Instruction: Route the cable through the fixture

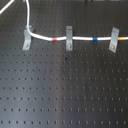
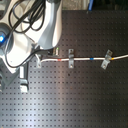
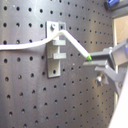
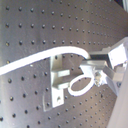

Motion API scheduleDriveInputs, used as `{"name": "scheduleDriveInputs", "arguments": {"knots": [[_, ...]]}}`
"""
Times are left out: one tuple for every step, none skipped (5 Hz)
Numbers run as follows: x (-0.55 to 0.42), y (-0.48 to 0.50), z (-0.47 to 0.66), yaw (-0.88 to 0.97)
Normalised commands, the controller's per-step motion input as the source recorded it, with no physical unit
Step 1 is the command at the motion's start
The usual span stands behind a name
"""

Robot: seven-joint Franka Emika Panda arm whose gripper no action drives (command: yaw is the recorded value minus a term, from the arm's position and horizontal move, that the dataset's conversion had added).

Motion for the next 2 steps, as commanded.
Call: {"name": "scheduleDriveInputs", "arguments": {"knots": [[0.024,0.021,0.00,-0.47],[-0.087,0.079,0.27,-1.00]]}}
